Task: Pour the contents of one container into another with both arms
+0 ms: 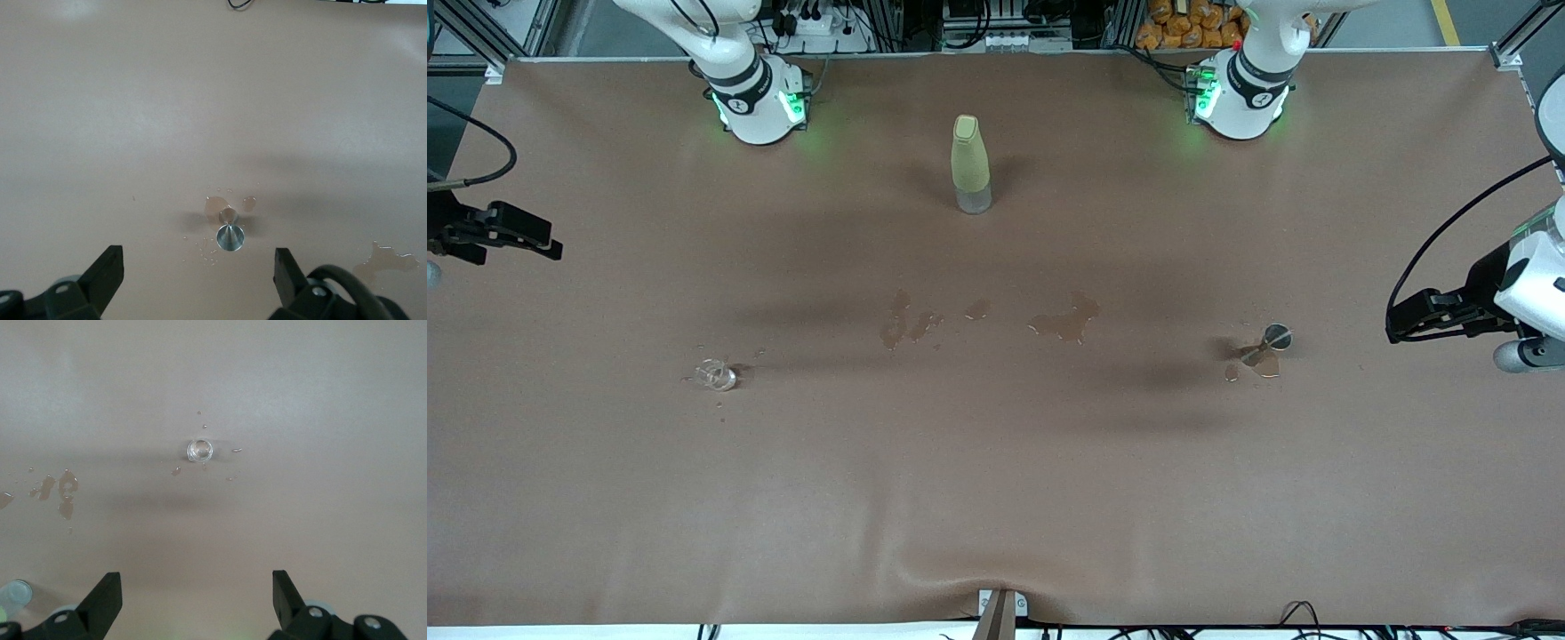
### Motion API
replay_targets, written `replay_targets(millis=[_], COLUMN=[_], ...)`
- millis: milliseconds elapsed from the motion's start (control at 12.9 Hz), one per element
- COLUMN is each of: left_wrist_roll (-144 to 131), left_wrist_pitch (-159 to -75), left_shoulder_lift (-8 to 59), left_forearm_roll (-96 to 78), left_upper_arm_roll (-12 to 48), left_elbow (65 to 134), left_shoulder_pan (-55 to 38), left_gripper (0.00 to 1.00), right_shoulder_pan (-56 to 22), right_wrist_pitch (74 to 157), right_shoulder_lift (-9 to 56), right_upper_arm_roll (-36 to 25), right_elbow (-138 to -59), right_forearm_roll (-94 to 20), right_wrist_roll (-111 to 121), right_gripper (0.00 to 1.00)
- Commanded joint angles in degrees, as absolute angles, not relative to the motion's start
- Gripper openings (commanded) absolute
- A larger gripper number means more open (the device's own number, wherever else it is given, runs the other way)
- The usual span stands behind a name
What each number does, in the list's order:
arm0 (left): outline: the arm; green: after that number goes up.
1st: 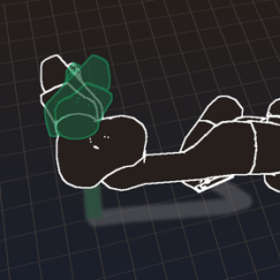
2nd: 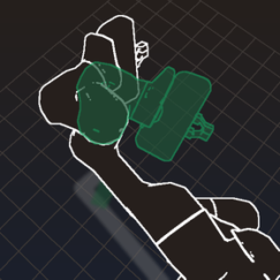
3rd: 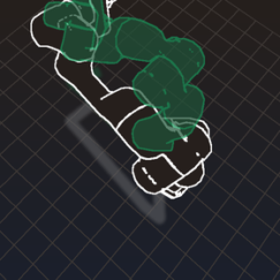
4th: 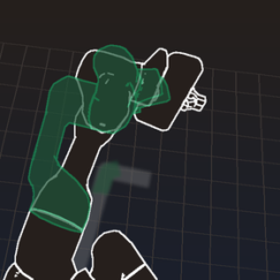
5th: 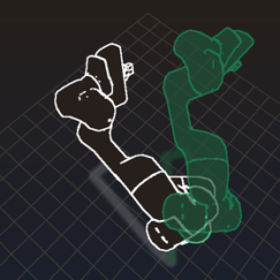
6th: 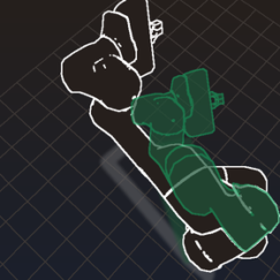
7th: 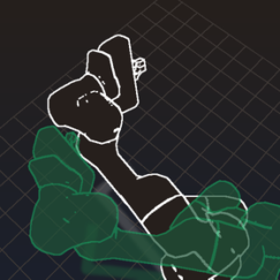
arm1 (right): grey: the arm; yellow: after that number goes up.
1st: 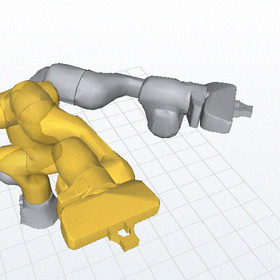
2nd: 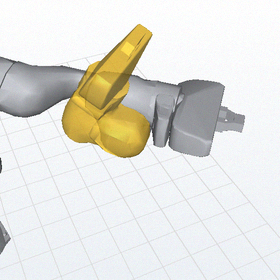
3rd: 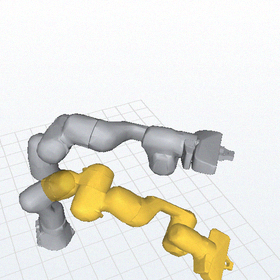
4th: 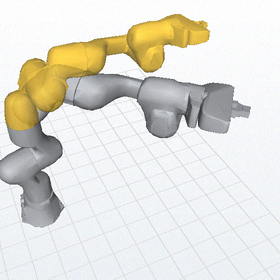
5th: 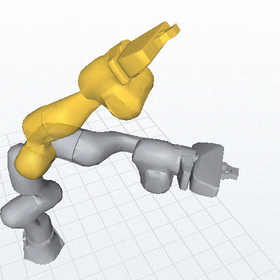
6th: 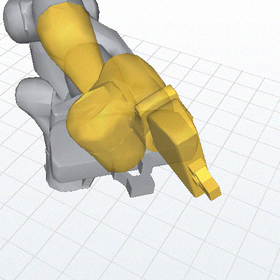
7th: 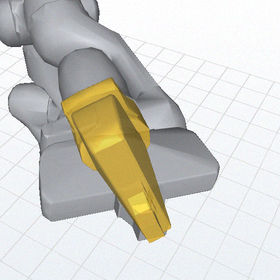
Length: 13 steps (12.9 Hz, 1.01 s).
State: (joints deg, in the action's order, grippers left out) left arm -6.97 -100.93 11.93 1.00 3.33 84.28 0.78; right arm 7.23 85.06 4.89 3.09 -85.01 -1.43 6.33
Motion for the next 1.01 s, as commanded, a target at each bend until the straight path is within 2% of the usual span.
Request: replay_targets(millis=[0, 932], left_wrist_roll=[-8.2, -8.1], left_wrist_pitch=[-99.1, -98.3], left_shoulder_lift=[10.1, 10.2], left_forearm_roll=[1.6, 1.3], left_upper_arm_roll=[3.6, 4.2], left_elbow=[85.3, 85.2], left_shoulder_pan=[0.8, 0.8], left_gripper=[1.0, 1.0], right_shoulder_pan=[6.8, 6.8], right_wrist_pitch=[84.7, 84.9], right_shoulder_lift=[5.4, 5.9], right_upper_arm_roll=[2.8, 2.7], right_elbow=[-83.7, -83.4], right_forearm_roll=[-0.6, -0.8], right_wrist_roll=[5.9, 5.8], right_gripper=[1.0, 1.0])
